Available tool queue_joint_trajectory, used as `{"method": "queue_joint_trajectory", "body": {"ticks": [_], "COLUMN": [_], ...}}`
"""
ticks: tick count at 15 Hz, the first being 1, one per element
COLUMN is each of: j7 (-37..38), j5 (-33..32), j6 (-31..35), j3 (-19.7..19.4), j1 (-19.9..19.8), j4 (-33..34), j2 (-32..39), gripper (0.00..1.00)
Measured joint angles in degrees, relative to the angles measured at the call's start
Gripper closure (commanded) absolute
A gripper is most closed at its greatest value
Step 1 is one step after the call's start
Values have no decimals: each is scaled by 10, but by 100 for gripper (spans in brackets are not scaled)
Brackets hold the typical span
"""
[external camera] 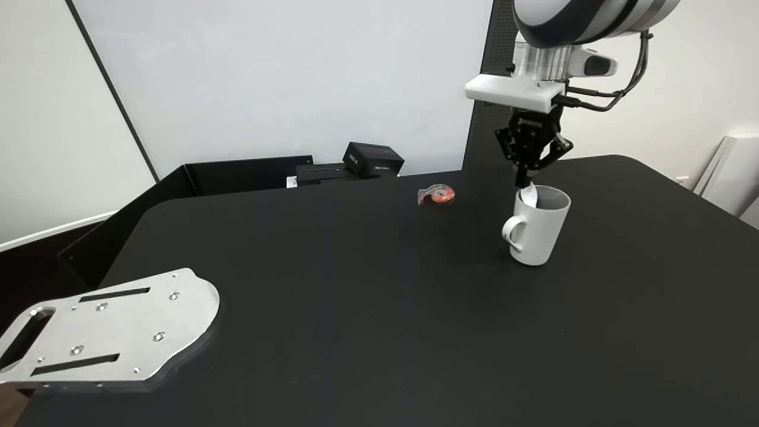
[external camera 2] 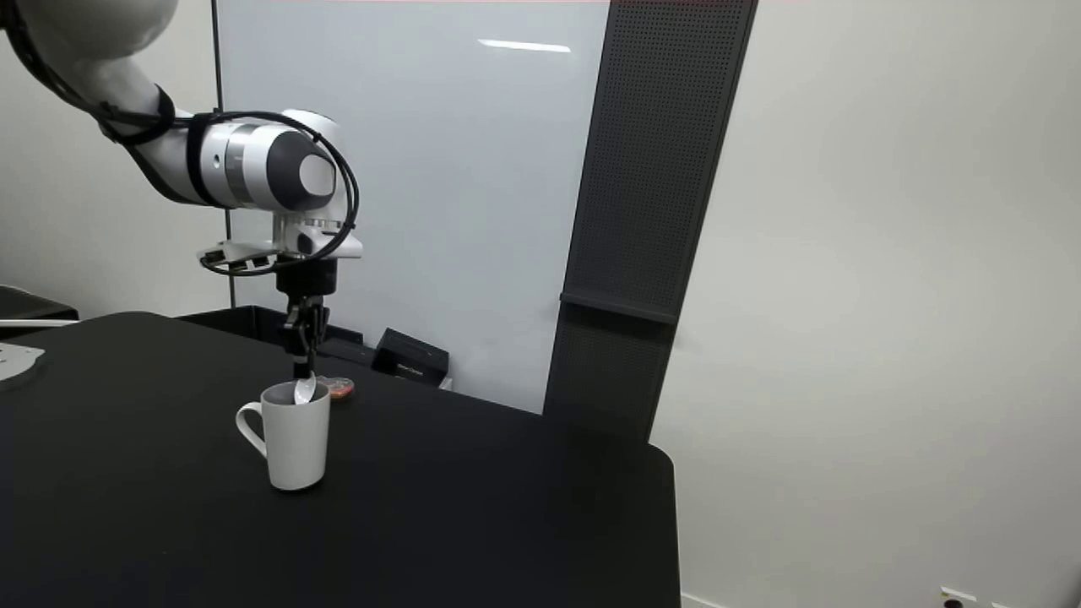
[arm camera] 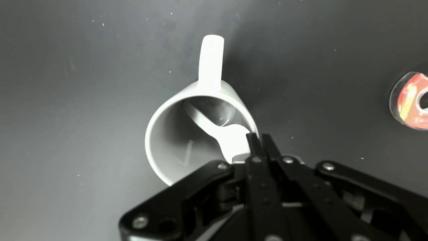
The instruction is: Remove the white spoon from the grey mug cup
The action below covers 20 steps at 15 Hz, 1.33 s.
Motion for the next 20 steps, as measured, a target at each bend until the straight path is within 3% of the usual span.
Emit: {"method": "queue_joint_trajectory", "body": {"ticks": [11,20], "j7": [5,3], "j5": [-8,-11], "j6": [-43,-136], "j3": [1,16], "j1": [18,21], "j4": [58,125], "j2": [-19,-28], "gripper": [99,99]}}
